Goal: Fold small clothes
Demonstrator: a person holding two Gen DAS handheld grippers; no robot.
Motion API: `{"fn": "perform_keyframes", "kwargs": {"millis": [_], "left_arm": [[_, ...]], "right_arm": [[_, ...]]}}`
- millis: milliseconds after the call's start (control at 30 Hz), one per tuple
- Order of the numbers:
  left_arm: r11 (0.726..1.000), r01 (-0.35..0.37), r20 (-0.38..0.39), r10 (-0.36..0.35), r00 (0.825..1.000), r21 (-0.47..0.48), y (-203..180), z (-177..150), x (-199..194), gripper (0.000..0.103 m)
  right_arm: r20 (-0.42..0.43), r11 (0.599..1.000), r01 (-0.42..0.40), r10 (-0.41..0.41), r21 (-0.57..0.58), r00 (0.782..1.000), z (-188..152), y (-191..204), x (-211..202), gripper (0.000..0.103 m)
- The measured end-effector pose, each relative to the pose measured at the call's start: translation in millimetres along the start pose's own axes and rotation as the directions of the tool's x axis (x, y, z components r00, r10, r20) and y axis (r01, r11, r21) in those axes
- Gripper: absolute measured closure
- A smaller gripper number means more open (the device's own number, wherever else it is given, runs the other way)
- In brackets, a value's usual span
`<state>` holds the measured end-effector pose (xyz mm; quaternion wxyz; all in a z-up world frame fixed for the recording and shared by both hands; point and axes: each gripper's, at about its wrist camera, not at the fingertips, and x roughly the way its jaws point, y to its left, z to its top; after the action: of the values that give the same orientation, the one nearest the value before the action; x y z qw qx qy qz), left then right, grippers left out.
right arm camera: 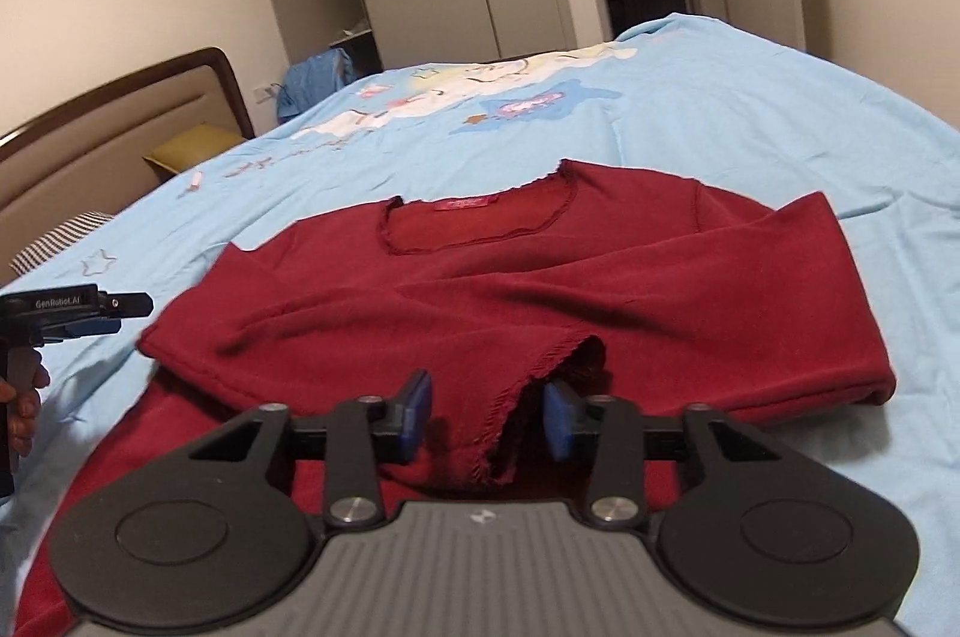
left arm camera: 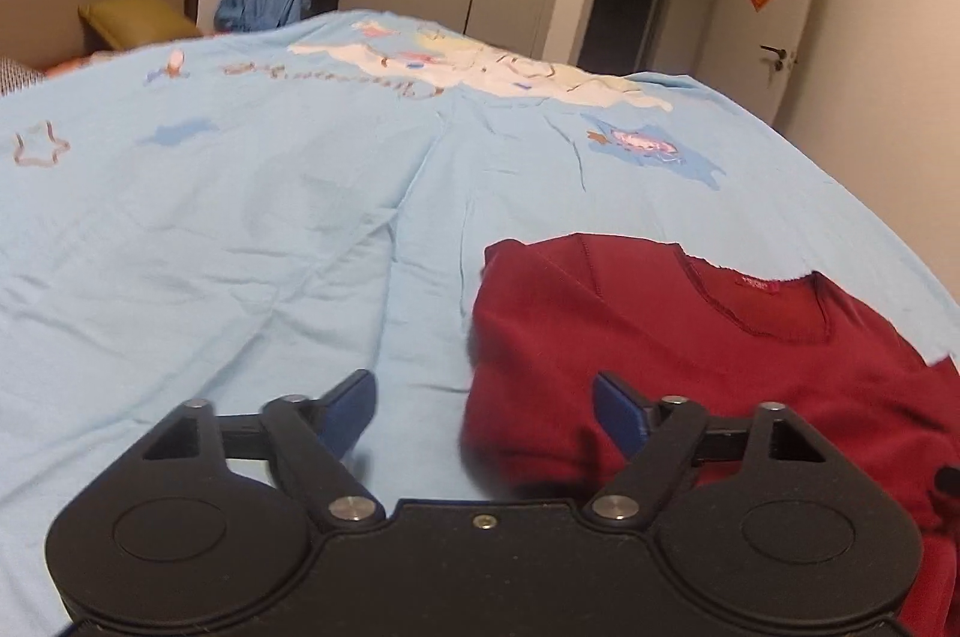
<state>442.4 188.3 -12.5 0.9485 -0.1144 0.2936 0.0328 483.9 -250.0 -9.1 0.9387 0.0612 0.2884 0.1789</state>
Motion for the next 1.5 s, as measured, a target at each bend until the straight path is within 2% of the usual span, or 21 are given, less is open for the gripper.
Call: {"fn": "perform_keyframes", "kwargs": {"millis": [67,100,233,300,400,467,500,533,567,600,633,767,900,967,1067,1167,1267,1333,1433,1467,1500], "left_arm": [[1.000,-0.015,-0.046,0.015,0.999,-0.004,-6,1,18,0.067],[1.000,-0.027,-0.062,0.027,0.998,0.000,-8,-1,25,0.071],[0.995,-0.097,-0.035,0.098,0.995,0.021,-17,-8,30,0.083],[0.992,-0.126,-0.030,0.126,0.992,0.009,-15,-11,32,0.084],[0.991,-0.133,-0.028,0.133,0.991,0.018,-14,-15,33,0.083],[0.991,-0.131,-0.020,0.132,0.991,0.019,-13,-14,26,0.074],[0.992,-0.128,-0.020,0.128,0.992,0.012,-12,-13,22,0.068],[0.993,-0.122,-0.021,0.122,0.992,0.003,-9,-13,17,0.056],[0.993,-0.119,-0.022,0.119,0.993,-0.006,-7,-14,11,0.049],[0.993,-0.117,-0.023,0.117,0.993,-0.011,-4,-15,5,0.047],[0.994,-0.112,-0.021,0.112,0.993,-0.011,-3,-17,-2,0.045],[0.995,-0.100,-0.029,0.101,0.994,0.025,-5,-32,-35,0.021],[0.995,-0.051,-0.037,0.054,0.998,0.084,-15,-56,-73,0.012],[0.994,-0.020,-0.042,0.024,0.999,0.110,-23,-71,-93,0.005],[0.990,0.022,-0.072,-0.012,0.997,0.143,-34,-95,-120,0.002],[0.993,0.048,-0.116,-0.035,0.993,0.109,-34,-122,-143,0.002],[0.998,0.031,-0.162,-0.021,0.987,0.056,-26,-150,-159,0.002],[0.999,0.015,-0.186,-0.008,0.983,0.034,-21,-165,-169,0.003],[1.000,0.008,-0.217,-0.004,0.976,0.020,-18,-177,-181,0.010],[1.000,0.008,-0.219,-0.006,0.976,0.011,-16,-178,-183,0.014],[1.000,0.009,-0.220,-0.011,0.976,-0.006,-14,-179,-186,0.016]], "right_arm": [[0.007,1.000,0.016,-0.016,-0.027,1.000,5,3,1,0.091],[0.025,0.998,0.024,-0.023,-0.051,0.999,8,5,1,0.095],[0.107,0.975,0.103,-0.083,-0.195,0.991,11,20,-7,0.096],[0.088,0.964,0.123,-0.105,-0.234,0.991,8,22,-3,0.096],[-0.004,0.969,0.108,-0.111,-0.224,0.994,-1,16,9,0.095],[-0.013,0.978,0.101,-0.105,-0.184,0.994,-8,8,4,0.091],[-0.004,0.981,0.093,-0.095,-0.172,0.995,-11,5,-1,0.082],[0.000,0.982,0.091,-0.092,-0.166,0.996,-13,3,-7,0.075],[0.003,0.982,0.088,-0.089,-0.165,0.996,-15,0,-13,0.061],[0.006,0.983,0.085,-0.085,-0.165,0.996,-17,-2,-20,0.051],[0.008,0.983,0.081,-0.081,-0.163,0.997,-20,-5,-28,0.047],[-0.002,0.986,0.053,-0.054,-0.156,0.999,-39,-13,-63,0.016],[-0.021,0.987,0.048,-0.052,-0.156,0.998,-65,-12,-98,0.005],[-0.033,0.988,0.050,-0.055,-0.147,0.998,-78,-10,-113,0.003],[-0.051,0.993,0.038,-0.044,-0.112,0.998,-97,-6,-137,0.003],[-0.072,0.998,0.027,-0.031,-0.065,0.997,-113,-3,-155,0.003],[-0.094,1.000,0.004,-0.003,0.010,0.996,-128,-4,-168,0.004],[-0.104,0.999,0.001,0.003,0.036,0.995,-136,-3,-175,0.012],[-0.109,0.999,0.012,-0.007,0.045,0.994,-145,0,-183,0.033],[-0.111,0.998,0.006,0.000,0.056,0.994,-146,1,-184,0.043],[-0.113,0.997,0.005,0.003,0.071,0.994,-147,1,-185,0.048]]}}
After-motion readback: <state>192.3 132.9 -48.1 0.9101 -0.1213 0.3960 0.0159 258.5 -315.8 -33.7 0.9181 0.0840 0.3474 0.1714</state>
